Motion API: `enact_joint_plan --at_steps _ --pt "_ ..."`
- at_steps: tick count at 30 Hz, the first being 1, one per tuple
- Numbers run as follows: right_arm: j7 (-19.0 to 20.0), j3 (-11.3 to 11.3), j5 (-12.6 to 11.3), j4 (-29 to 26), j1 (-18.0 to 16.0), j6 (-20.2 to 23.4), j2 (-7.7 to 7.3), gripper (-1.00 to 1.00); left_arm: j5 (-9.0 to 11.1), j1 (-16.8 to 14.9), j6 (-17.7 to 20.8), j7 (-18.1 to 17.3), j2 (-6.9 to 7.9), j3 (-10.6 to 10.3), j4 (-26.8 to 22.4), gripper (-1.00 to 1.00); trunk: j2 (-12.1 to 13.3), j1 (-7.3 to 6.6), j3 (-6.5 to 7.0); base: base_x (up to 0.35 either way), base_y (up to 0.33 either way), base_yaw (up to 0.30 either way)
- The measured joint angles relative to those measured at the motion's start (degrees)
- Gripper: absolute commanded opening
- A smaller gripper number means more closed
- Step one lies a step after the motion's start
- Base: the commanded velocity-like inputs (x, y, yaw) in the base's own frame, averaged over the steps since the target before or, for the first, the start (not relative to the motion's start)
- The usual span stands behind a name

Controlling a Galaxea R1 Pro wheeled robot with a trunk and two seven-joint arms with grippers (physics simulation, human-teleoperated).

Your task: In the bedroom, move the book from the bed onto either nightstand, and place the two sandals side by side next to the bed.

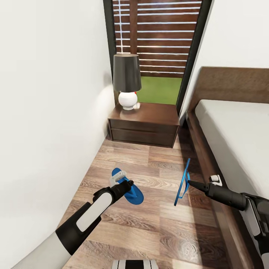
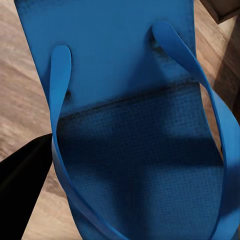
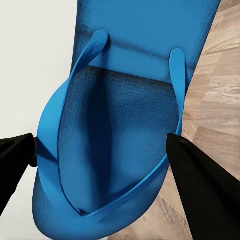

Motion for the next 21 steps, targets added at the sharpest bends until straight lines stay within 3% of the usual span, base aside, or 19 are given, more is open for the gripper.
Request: enact_joint_plan --at_steps 10,21 --pt "0.0 0.07 0.0 0.0 0.0 0.0 0.0 -1.0 0.0 0.0 0.0 0.0 0.0 0.0 0.02 -1.0 0.0 0.0 0.0 -0.052 0.0 0.0" --pt "0.0 0.07 0.02 0.0 0.0 -0.01 0.0 -1.0 0.0 0.0 0.0 0.0 0.0 0.0 0.1 -1.0 0.0 0.03 0.0 -0.315 0.0 0.0"
